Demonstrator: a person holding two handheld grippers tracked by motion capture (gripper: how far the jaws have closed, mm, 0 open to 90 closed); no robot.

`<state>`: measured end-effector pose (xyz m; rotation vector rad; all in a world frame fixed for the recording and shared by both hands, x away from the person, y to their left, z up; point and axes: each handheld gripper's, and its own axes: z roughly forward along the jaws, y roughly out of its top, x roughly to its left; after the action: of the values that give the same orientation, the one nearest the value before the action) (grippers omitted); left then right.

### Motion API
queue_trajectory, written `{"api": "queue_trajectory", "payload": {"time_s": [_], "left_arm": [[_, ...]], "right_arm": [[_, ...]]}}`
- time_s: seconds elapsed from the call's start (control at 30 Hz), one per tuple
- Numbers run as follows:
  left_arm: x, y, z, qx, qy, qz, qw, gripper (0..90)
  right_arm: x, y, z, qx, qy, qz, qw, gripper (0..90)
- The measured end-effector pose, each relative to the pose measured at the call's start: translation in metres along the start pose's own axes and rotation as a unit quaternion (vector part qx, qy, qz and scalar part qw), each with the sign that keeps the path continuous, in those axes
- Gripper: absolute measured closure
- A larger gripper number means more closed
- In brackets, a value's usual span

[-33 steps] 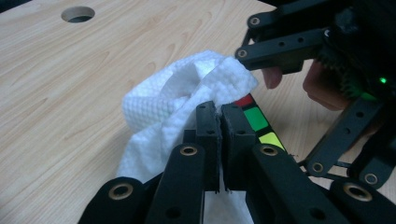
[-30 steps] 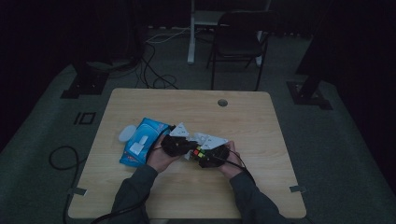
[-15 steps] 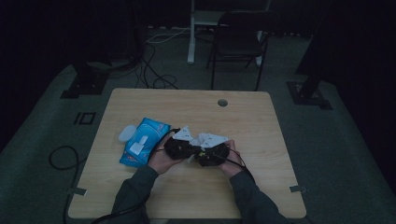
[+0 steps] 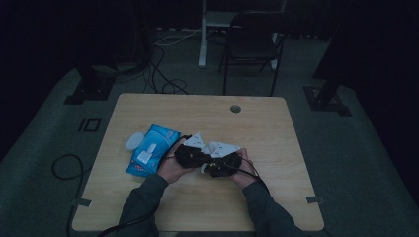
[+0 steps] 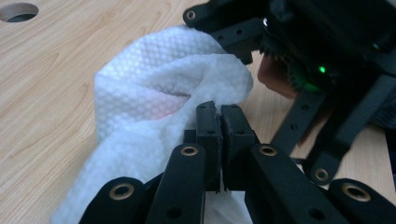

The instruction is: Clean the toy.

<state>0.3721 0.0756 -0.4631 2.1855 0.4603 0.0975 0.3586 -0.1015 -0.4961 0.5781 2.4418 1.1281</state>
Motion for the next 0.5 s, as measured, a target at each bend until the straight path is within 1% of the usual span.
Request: {"api": "queue_trajectory", "payload": {"time_s": [0.07,0.13,0.3,0.4,0.43,0.5], "left_arm": [[0.001,0.000,0.000,-0.004,0.001,-0.003,1.0000,88.4],[0.002,0.000,0.000,-0.006,0.002,-0.006,1.0000,88.4],[0.005,-0.001,-0.001,-0.014,0.010,-0.010,0.9998,88.3],[0.008,-0.003,-0.004,-0.022,0.021,-0.017,0.9994,88.2],[0.010,-0.004,-0.006,-0.029,0.026,-0.025,0.9989,88.1],[0.013,-0.006,-0.010,-0.038,0.035,-0.034,0.9981,88.0]], "right_arm": [[0.001,0.000,0.000,-0.001,0.003,-0.004,1.0000,33.9],[0.002,0.001,0.000,-0.002,0.007,-0.004,1.0000,33.9],[0.003,0.001,0.000,-0.002,0.015,-0.008,0.9999,33.9],[0.004,0.001,0.000,-0.003,0.019,-0.007,0.9998,33.9],[0.003,0.001,0.000,-0.004,0.020,-0.004,0.9998,33.9],[0.002,0.001,-0.002,-0.008,0.024,0.000,0.9997,33.9]]}}
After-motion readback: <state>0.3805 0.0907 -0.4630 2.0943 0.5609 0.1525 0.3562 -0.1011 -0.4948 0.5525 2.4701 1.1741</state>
